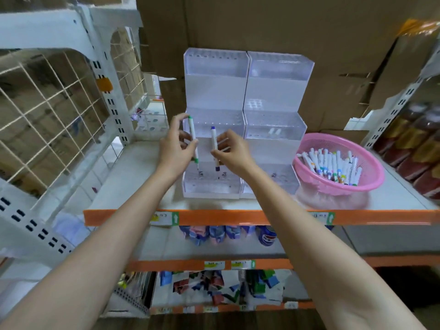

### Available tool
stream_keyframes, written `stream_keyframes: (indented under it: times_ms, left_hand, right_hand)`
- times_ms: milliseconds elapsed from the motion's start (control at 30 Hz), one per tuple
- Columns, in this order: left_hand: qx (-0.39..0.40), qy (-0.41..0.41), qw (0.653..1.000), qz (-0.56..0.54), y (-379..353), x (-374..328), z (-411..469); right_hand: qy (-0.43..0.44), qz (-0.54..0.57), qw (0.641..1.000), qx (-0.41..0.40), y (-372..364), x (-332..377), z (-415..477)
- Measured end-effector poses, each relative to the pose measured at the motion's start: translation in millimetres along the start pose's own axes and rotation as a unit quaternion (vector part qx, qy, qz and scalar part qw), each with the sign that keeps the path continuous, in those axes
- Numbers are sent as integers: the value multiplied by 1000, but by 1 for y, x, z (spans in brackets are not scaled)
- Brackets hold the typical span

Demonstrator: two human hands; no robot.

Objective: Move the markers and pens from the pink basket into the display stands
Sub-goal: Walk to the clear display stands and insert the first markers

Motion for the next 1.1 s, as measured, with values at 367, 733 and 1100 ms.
stream_keyframes:
  times_ms: [367,733,1100]
  left_hand:
    - [70,-39,996,-38,15,17,-1]
    - [55,-68,996,4,13,7,5]
    - [32,-89,996,-1,12,20,14]
  right_hand:
    - [-15,40,998,-41,-29,13,-18]
    - [14,6,999,-51,-24,21,-6]
    - [66,-12,995,-79,-31,21,1]
Point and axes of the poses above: each hand's wrist, its own z-axis towards the middle knuckle, its own y-axis out of the back of the hand, x = y × z, the point moved 6 cm from there along z, towards the middle knuckle, and after that the axes turned 1 degree about z, right-handed, at the moved point
